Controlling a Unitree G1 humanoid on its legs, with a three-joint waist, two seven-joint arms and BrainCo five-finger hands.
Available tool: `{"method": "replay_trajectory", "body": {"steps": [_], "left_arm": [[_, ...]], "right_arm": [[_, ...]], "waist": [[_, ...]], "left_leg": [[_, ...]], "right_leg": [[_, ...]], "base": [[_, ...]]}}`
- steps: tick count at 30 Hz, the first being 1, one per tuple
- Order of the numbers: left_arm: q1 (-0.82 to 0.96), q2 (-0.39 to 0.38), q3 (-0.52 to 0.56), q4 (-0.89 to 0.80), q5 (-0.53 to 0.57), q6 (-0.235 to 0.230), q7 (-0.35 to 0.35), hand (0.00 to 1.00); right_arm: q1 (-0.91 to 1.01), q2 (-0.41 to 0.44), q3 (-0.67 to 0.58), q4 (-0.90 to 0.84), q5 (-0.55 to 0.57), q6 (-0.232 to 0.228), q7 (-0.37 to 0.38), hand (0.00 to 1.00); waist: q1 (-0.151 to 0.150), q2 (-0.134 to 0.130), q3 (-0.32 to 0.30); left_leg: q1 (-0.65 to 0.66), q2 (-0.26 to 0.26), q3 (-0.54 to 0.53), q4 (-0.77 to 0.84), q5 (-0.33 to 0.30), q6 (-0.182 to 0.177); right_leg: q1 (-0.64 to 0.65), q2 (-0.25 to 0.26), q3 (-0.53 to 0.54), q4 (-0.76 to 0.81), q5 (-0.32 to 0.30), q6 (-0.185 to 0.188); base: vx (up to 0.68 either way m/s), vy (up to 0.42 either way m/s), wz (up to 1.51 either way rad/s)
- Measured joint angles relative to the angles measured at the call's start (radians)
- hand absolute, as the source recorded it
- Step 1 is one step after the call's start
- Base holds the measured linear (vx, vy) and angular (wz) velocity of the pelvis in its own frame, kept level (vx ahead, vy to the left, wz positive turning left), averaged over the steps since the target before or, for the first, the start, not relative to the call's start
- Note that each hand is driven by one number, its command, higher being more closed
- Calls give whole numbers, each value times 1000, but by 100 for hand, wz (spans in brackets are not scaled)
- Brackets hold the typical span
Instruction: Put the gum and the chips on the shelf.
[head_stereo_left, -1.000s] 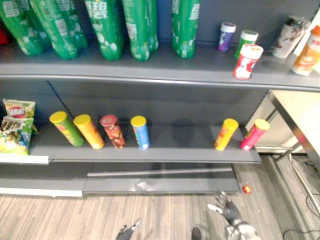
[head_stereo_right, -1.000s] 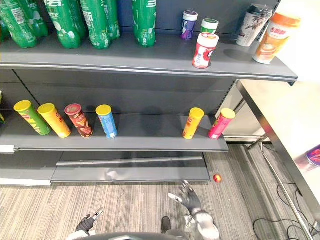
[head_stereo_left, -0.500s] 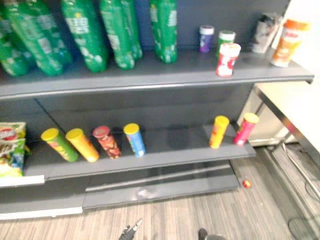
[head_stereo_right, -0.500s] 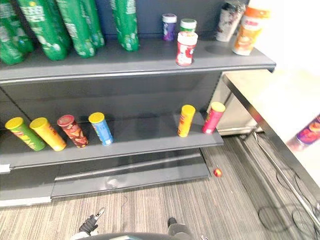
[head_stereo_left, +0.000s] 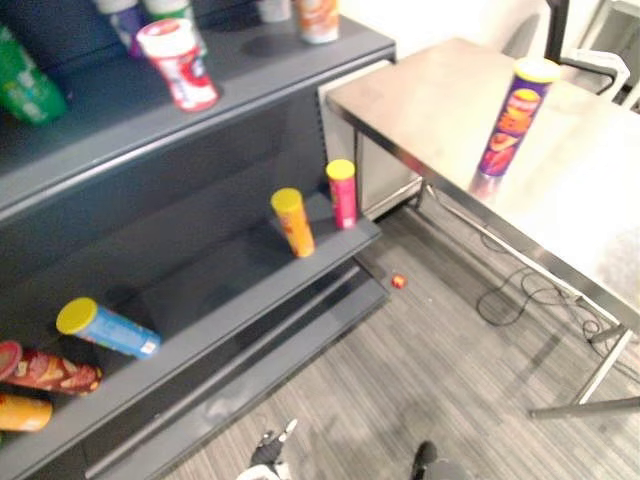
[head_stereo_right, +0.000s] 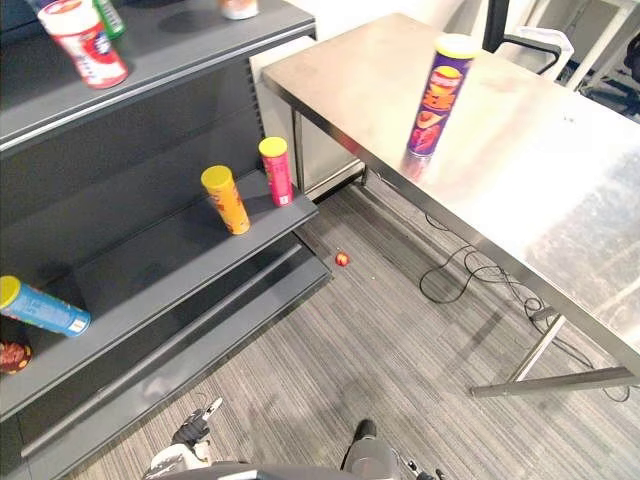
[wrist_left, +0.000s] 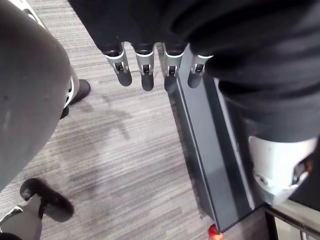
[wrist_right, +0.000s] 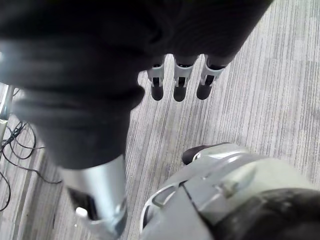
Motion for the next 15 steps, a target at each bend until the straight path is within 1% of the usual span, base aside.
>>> {"method": "replay_trajectory", "body": {"steps": [1,2,3,4,5,6,7,8,9,10,11,12,13,14,15], "left_arm": [[2,-1,0,0,-1,0,0,0],[3,-3,0,1,-5,2,0,0],[3,-6,0,0,-5,4,0,0],[2,-6,2,0,-5,4,0,0],[1,-5,10,-3,-5,3,0,0],[2,-5,13,-3,-6,4,1,0],[3,-3,16,-3,-13,4,1,0],[8,-2,27,-6,-23,4,0,0],[15,-2,33,-14,-40,3,0,0],[43,4,9,-31,-122,-15,-1,0],[40,2,5,-30,-122,-17,-2,0],[41,3,6,-28,-122,-16,-2,0],[40,4,4,-28,-122,-16,-2,0],[33,8,5,-30,-122,-17,-2,0],[27,13,15,-30,-121,-17,-1,0]], "right_arm": [[-3,-5,1,0,0,0,1,0],[-9,-11,0,-1,0,-2,3,0],[-9,-17,-1,-1,1,-3,3,0],[-9,-16,-2,-1,1,-3,3,0],[-10,-12,-3,2,1,-2,4,0],[-10,-8,-6,14,3,-2,4,0],[-10,-9,-5,25,4,-2,5,0],[-6,-11,-5,30,5,-2,3,0],[-4,-10,-5,29,6,-2,3,0],[-17,-28,-4,35,11,-8,0,0],[-12,-28,-8,33,11,-8,0,0],[-10,-27,-18,33,11,-7,-1,0],[-5,-10,-38,29,11,-7,1,0],[-1,5,-46,29,11,-6,1,0],[-4,15,-44,28,12,-6,1,0]], "waist": [[-1,-6,4],[-2,0,2],[-4,3,0],[-6,6,0],[-7,8,3],[-8,2,10],[-10,0,15],[-8,-1,17],[-8,-4,19],[0,-12,30],[-1,6,35],[0,3,34],[-1,1,28],[-3,-14,38],[4,-25,55]], "left_leg": [[6,3,4,-4,11,-2],[14,12,11,-3,29,-9],[15,22,15,4,41,-7],[16,29,17,12,45,-13],[13,58,18,61,46,-14],[10,100,18,143,46,-13],[10,124,14,191,49,-10],[4,171,-18,288,63,11],[-11,187,-64,337,80,36],[-144,-39,-504,307,-121,46],[-166,-44,-502,226,-48,58],[-157,-44,-498,225,-54,59],[-154,-61,-507,209,-53,60],[-163,-73,-513,216,-53,60],[-182,-75,-540,273,-54,60]], "right_leg": [[2,7,9,-7,0,-1],[4,19,20,-14,1,-6],[4,30,26,-19,0,-10],[4,35,30,-19,-3,-14],[6,47,39,-18,-8,-23],[16,57,52,-18,-15,-33],[21,70,65,-18,-20,-39],[31,80,99,-16,-30,-51],[40,89,120,-18,-31,-55],[62,95,321,-24,-38,-73],[68,111,337,-31,-35,-58],[70,112,346,-37,-32,-52],[74,101,349,-61,-22,-35],[76,90,362,-88,-13,-24],[83,86,380,-95,-7,-24]], "base": [[-50,-168,-41],[-74,-135,-32],[-89,-152,-28],[-85,-93,-24],[-85,-83,-34],[-77,-85,-39],[-95,-111,-62],[-60,-80,-61],[66,-44,-257],[154,100,-255],[154,100,-250],[117,153,-47],[116,130,-11],[133,158,-8],[64,113,-11]]}}
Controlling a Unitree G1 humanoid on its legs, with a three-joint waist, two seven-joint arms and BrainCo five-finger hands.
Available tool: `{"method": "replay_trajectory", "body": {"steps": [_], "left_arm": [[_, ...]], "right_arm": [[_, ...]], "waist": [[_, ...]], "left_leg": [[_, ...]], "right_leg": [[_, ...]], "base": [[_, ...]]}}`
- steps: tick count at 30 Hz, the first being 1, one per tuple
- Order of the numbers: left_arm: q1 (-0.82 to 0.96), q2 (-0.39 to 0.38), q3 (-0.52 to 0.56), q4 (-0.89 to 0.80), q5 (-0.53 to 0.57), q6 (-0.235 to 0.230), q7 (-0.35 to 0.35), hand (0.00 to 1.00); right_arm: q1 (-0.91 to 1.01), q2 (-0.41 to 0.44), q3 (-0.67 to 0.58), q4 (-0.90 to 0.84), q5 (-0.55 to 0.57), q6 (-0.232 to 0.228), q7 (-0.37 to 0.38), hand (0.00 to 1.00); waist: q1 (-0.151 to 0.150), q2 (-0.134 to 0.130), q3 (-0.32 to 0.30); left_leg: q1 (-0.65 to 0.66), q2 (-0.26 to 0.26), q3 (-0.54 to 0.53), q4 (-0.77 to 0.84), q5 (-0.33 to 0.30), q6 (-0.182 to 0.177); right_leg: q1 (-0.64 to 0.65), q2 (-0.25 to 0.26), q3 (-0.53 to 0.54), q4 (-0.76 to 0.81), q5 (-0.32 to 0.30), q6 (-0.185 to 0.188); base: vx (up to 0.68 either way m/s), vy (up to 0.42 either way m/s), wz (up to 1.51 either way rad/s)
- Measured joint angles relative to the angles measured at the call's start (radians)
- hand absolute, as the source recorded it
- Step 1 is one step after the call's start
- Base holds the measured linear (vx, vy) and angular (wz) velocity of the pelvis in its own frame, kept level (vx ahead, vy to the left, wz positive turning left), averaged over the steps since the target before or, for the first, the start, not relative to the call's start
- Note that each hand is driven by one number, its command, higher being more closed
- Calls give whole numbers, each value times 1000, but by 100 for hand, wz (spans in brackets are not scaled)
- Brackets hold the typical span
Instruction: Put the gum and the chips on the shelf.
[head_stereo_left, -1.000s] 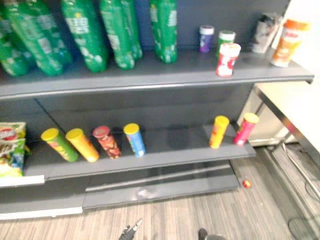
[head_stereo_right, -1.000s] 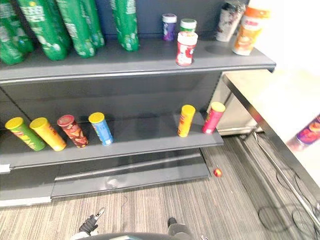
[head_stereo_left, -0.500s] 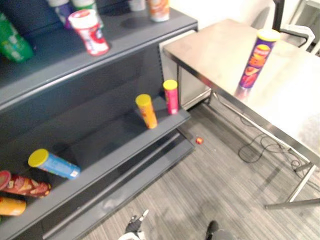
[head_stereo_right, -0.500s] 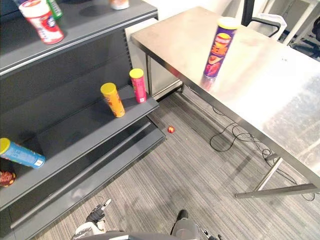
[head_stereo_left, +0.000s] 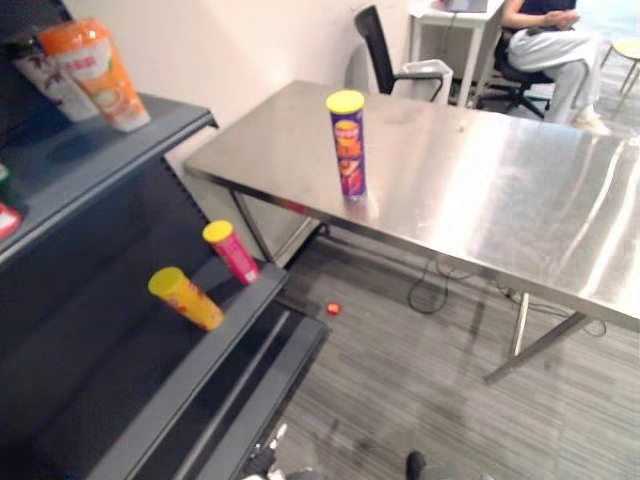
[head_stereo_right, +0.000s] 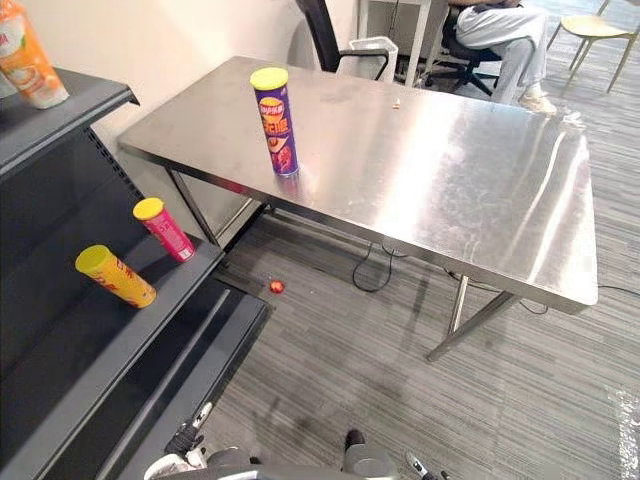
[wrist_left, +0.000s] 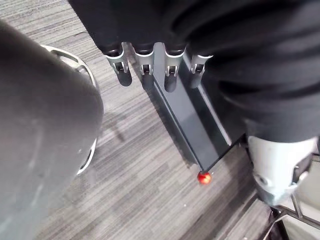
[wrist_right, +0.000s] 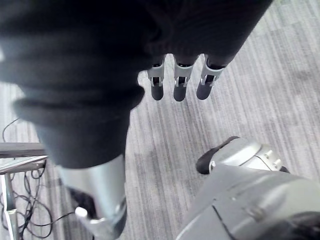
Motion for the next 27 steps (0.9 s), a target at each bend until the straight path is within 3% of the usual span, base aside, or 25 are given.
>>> {"method": "replay_trajectory", "body": {"steps": [1,2,3,4,6,10,14,25,27], "left_arm": [[0,4,19,-1,1,0,1,0],[8,3,40,-8,6,-3,3,0],[22,-4,35,-7,16,-3,4,0],[24,-15,35,-6,20,-2,4,0],[22,-26,26,3,50,1,5,0],[21,-12,29,0,86,1,2,0],[21,1,26,8,125,0,2,0],[22,2,24,29,126,1,6,0],[24,2,24,29,126,1,10,0]], "right_arm": [[-1,4,1,-4,1,-1,-1,0],[-1,5,1,-6,0,-3,-1,0],[-8,-12,-6,-7,5,-6,0,0],[-13,-23,-13,-7,15,-12,1,0],[-19,-17,-49,-7,20,-15,4,0],[5,29,-116,2,21,3,5,0],[-3,17,-155,2,39,2,6,0],[-66,-51,-276,-17,191,-13,-27,0],[-85,-64,-313,-108,225,-19,-51,0]], "waist": [[2,-7,8],[8,-22,10],[15,9,1],[17,30,2],[0,37,-12],[-2,1,-31],[-2,-8,-50],[1,-4,-83],[2,-3,-86]], "left_leg": [[-31,-1,-30,77,1,2],[-74,-21,-131,88,-62,-8],[-30,-41,-194,-69,-47,-4],[-11,-35,-204,-116,-50,-18],[57,-59,-164,-194,-79,-19],[95,-99,-107,-233,-88,-4],[127,-130,-72,-277,-87,1],[126,-140,-57,-312,-78,8],[128,-139,-41,-314,-78,7]], "right_leg": [[9,-3,13,4,1,-2],[10,-8,44,13,0,-1],[-4,6,82,16,-5,10],[-3,19,103,17,-7,22],[16,-2,134,0,7,49],[6,-39,158,-5,20,70],[-1,-57,171,-20,29,83],[-13,-58,186,-67,58,91],[-18,-57,196,-73,68,91]], "base": [[100,146,-42],[88,218,-83],[74,253,-104],[26,220,-107],[117,233,-59],[104,134,-35],[45,68,-28],[-1,-3,-6],[-25,-13,-22]]}}
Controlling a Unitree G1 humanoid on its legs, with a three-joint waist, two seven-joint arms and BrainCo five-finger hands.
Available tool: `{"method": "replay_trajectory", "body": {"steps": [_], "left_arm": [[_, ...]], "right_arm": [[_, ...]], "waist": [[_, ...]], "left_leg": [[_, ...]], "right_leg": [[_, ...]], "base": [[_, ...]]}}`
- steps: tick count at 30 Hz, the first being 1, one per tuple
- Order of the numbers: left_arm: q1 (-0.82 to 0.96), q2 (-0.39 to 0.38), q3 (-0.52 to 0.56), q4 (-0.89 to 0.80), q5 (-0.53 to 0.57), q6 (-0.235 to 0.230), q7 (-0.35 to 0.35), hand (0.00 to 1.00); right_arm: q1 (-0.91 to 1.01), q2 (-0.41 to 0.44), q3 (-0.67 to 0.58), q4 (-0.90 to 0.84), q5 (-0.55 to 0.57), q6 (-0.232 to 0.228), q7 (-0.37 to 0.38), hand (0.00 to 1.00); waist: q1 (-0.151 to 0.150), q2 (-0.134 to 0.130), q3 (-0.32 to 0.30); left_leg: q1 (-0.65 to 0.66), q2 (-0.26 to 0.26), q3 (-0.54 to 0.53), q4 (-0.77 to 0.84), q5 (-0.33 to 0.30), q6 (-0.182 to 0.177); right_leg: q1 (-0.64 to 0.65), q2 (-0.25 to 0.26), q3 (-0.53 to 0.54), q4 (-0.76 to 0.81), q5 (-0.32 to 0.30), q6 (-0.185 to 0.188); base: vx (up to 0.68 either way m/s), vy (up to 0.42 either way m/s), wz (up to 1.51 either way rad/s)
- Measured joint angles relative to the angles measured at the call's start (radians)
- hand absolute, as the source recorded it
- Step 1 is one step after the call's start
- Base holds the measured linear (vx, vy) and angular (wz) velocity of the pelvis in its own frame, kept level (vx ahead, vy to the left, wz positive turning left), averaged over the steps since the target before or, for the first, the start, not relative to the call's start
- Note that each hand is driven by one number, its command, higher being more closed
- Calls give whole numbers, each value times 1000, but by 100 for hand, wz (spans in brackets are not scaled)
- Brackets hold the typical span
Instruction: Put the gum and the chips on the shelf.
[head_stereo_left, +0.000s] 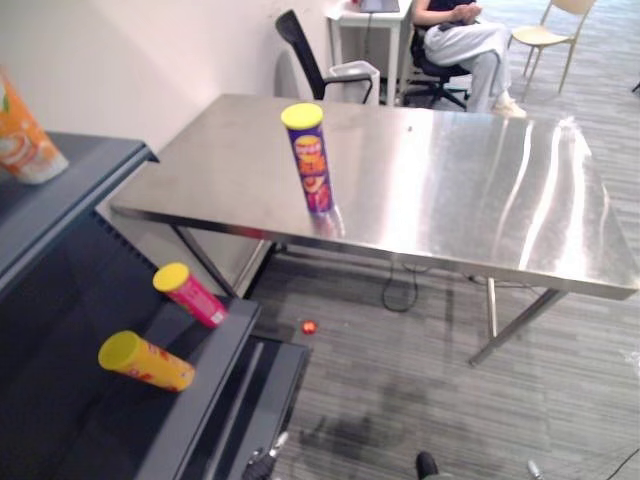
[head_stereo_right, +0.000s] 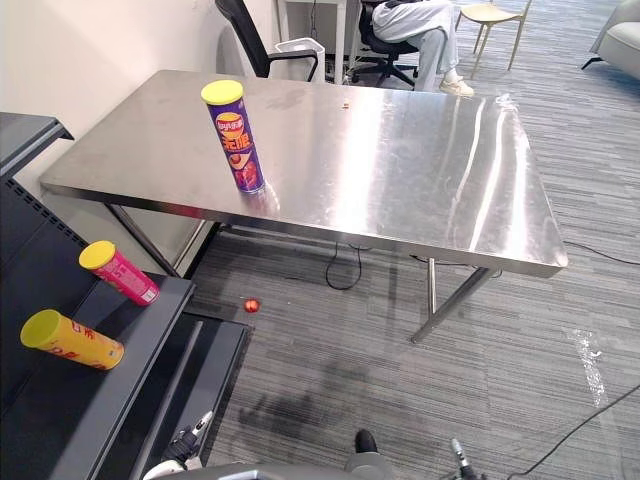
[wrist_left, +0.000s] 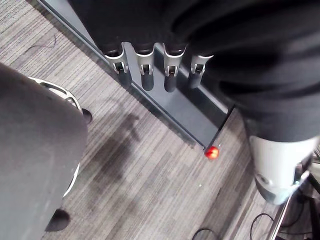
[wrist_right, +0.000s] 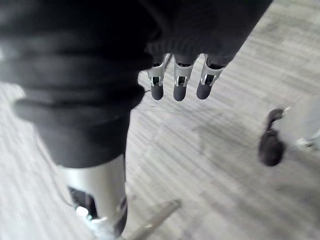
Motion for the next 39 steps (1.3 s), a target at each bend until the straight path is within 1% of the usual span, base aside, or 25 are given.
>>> {"method": "replay_trajectory", "body": {"steps": [1,2,5,6,9,10,12,13,14,15,17,18,20,22,24,26,27,28,30,31,33,34,35,39], "left_arm": [[1,0,0,0,0,0,1,0],[5,0,1,-2,0,0,4,0],[11,-2,1,-15,1,3,9,0],[17,-2,2,-26,2,4,11,0],[38,-3,4,-43,15,4,12,0],[42,-5,3,-50,29,5,12,0],[45,-15,3,-62,39,4,12,0],[46,-20,3,-68,40,4,12,0],[47,-20,2,-68,40,4,12,0],[48,-20,1,-68,41,5,11,0],[51,-20,-1,-68,65,5,11,0],[50,-19,-6,-70,70,5,11,0],[50,-11,-14,-72,71,5,9,0],[50,-3,-31,-75,71,5,6,0],[50,14,-39,-78,70,5,-2,0],[51,18,-51,-79,70,5,-4,0],[51,22,-63,-79,70,4,-8,0],[50,24,-79,-80,69,4,-9,0],[49,26,-93,-82,69,2,-10,0],[50,30,-109,-91,69,-1,-10,0],[51,29,-114,-99,66,-1,-10,0],[50,29,-115,-105,65,-2,-10,0],[49,28,-115,-112,62,-3,-10,0],[48,29,-114,-122,48,-5,-9,0]], "right_arm": [[-5,-9,-9,-63,5,-5,-17,0],[-18,-28,-21,-133,8,-24,-43,0],[-39,-69,-48,-330,2,-58,-119,0],[-40,-88,-56,-446,-12,-78,-155,0],[-62,-106,-86,-604,-23,-102,-204,0],[-72,-110,-82,-690,-64,-114,-232,0],[-83,-111,-66,-821,-105,-124,-251,0],[-86,-110,-47,-896,-154,-131,-268,0],[-86,-109,-32,-930,-174,-132,-273,0],[-86,-106,-13,-968,-195,-133,-273,0],[-84,-91,50,-1104,-274,-139,-265,0],[-85,-87,79,-1152,-293,-148,-242,0],[-96,-87,107,-1175,-325,-152,-207,0],[-104,-88,132,-1182,-324,-152,-175,0],[-116,-92,210,-1185,-318,-152,-126,0],[-124,-99,270,-1185,-314,-152,-93,0],[-135,-111,316,-1184,-313,-151,-68,0],[-142,-135,358,-1180,-300,-151,-48,0],[-158,-166,410,-1160,-275,-152,-27,0],[-184,-185,451,-1124,-267,-151,-12,0],[-219,-185,486,-1080,-264,-150,-5,0],[-247,-186,512,-1043,-253,-146,5,0],[-272,-186,534,-1013,-243,-141,9,0],[-345,-185,598,-938,-236,-128,7,0]], "waist": [[0,1,-2],[1,-2,-6],[0,-2,-12],[0,-5,-14],[-3,-17,-29],[-3,-19,-30],[-4,-21,-33],[-2,-24,-36],[-2,-25,-39],[-3,-26,-43],[-6,-28,-54],[-4,-32,-56],[-3,-36,-60],[-2,-41,-65],[-3,-55,-65],[0,-58,-67],[1,-58,-68],[9,-58,-67],[17,-58,-68],[26,-58,-67],[34,-59,-67],[47,-60,-66],[53,-64,-63],[67,-68,-54]], "left_leg": [[0,-1,9,-1,0,0],[0,-1,23,-3,0,0],[0,-3,28,-5,2,3],[5,-3,28,-12,6,1],[9,-3,28,-31,17,0],[13,-2,28,-35,19,0],[13,-2,27,-39,22,0],[13,-3,25,-50,28,0],[11,-4,25,-53,29,-1],[8,-6,25,-56,31,-1],[1,-10,22,-66,39,1],[-2,-10,18,-65,39,2],[-7,-11,1,-65,40,4],[-20,-13,-16,-64,44,6],[-30,-18,-35,-65,50,8],[-35,-20,-46,-63,51,11],[-39,-24,-59,-62,54,14],[-42,-28,-69,-62,57,17],[-47,-32,-85,-61,60,19],[-54,-35,-105,-57,63,22],[-62,-38,-123,-56,70,23],[-69,-40,-135,-55,74,23],[-76,-43,-151,-59,84,24],[-96,-48,-203,-68,107,23]], "right_leg": [[-6,0,8,-3,4,1],[-12,0,18,-7,12,1],[-13,-1,17,-14,21,-1],[-13,0,16,-14,21,-1],[-16,2,14,-17,21,-1],[-14,3,14,-17,21,-1],[-15,3,13,-17,21,0],[-19,3,12,-17,21,0],[-23,2,12,-16,21,0],[-27,2,12,-15,21,0],[-33,1,9,-16,22,1],[-33,0,5,-16,22,1],[-30,-2,-10,-16,22,1],[-32,-6,-28,-16,22,1],[-32,-12,-48,-17,22,1],[-30,-15,-58,-16,22,2],[-27,-19,-71,-16,23,3],[-25,-22,-84,-15,23,3],[-18,-27,-103,-16,23,3],[-12,-32,-123,-16,23,3],[-9,-35,-141,-15,23,3],[-10,-37,-153,-15,22,3],[-9,-39,-169,-15,22,3],[-6,-44,-219,-16,22,3]], "base": [[-53,-8,-31],[-51,-9,-29],[-42,-21,-11],[-50,-31,1],[-30,-46,1],[-18,-45,-1],[-25,-48,1],[-22,-44,3],[-16,-34,1],[0,0,0],[10,-30,6],[10,-36,10],[-8,-33,20],[-11,-33,28],[-14,-28,26],[-17,-19,19],[-28,-16,27],[-28,-11,26],[-29,-10,30],[-43,-19,43],[-45,-23,33],[-51,-33,33],[-53,-38,34],[-52,-34,42]]}}
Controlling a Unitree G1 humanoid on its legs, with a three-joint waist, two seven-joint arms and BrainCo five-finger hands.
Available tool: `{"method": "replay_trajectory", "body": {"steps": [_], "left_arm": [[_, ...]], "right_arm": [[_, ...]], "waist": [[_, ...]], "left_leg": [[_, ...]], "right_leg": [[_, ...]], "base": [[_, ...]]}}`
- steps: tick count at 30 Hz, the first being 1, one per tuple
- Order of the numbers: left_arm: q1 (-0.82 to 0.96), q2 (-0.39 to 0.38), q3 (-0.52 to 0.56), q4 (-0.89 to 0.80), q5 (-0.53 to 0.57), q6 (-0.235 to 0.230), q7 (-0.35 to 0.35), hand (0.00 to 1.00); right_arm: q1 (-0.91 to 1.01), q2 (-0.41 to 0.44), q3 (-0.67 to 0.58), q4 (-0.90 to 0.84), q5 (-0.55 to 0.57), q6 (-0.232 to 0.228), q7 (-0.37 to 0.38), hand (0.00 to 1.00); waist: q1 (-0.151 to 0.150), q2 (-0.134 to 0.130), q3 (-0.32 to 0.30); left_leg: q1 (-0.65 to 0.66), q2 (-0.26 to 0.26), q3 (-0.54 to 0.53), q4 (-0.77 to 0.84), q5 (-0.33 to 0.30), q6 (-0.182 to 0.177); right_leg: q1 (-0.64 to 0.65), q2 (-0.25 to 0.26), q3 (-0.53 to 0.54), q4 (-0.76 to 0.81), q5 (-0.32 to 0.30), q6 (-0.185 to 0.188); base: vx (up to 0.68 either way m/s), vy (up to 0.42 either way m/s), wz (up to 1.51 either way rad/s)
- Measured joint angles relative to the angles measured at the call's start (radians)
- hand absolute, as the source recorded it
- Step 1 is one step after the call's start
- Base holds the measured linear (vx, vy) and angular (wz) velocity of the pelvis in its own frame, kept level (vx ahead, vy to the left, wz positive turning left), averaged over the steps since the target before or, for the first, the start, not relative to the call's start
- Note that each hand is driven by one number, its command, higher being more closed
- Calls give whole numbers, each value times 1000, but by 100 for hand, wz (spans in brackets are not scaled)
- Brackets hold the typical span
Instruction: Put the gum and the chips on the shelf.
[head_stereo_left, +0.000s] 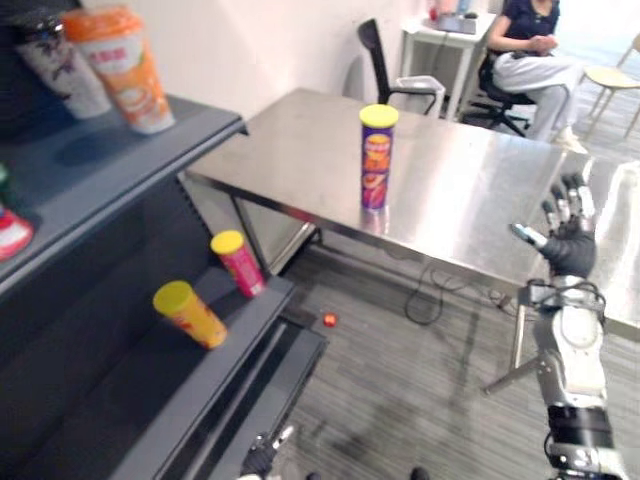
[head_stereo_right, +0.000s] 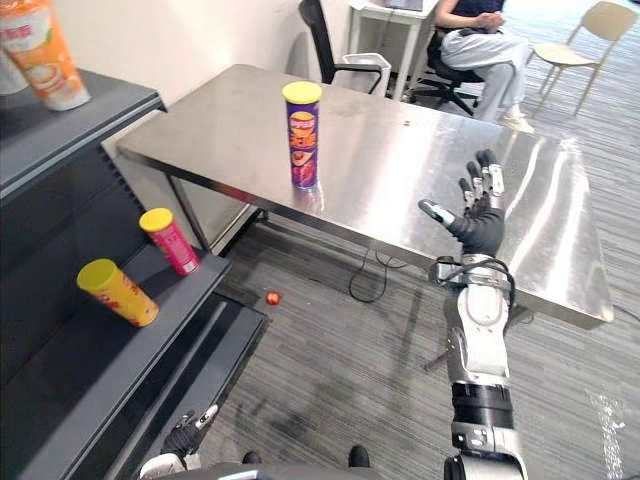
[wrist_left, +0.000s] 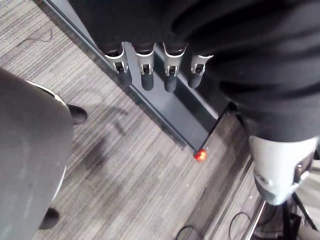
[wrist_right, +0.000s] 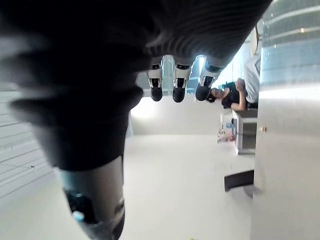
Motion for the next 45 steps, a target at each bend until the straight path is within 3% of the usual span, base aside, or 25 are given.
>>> {"method": "replay_trajectory", "body": {"steps": [9,16,28,45], "left_arm": [[-5,0,2,-50,-57,-2,7,0],[-11,1,-1,-68,-71,-12,10,0],[-24,16,-5,-66,-111,-12,22,0],[-44,39,-31,-66,-156,-15,26,0]], "right_arm": [[-198,-1,52,188,1,36,-37,0],[-349,-10,77,315,1,60,-70,0],[-576,-44,72,387,1,68,-150,0],[-736,-80,64,514,18,71,-160,0]], "waist": [[50,-10,47],[72,-12,76],[76,-15,113],[95,-18,168]], "left_leg": [[-32,-18,-122,-63,71,0],[-51,-22,-139,-68,80,1],[-85,-15,-157,-69,88,1],[-116,-17,-167,-67,94,1]], "right_leg": [[11,-8,-115,-10,-2,-1],[-1,-9,-129,-11,-2,-1],[-22,-5,-147,-10,-1,-2],[-44,-5,-157,-10,0,-2]], "base": [[-38,-16,38],[0,-3,7],[2,-3,4],[0,1,2]]}}
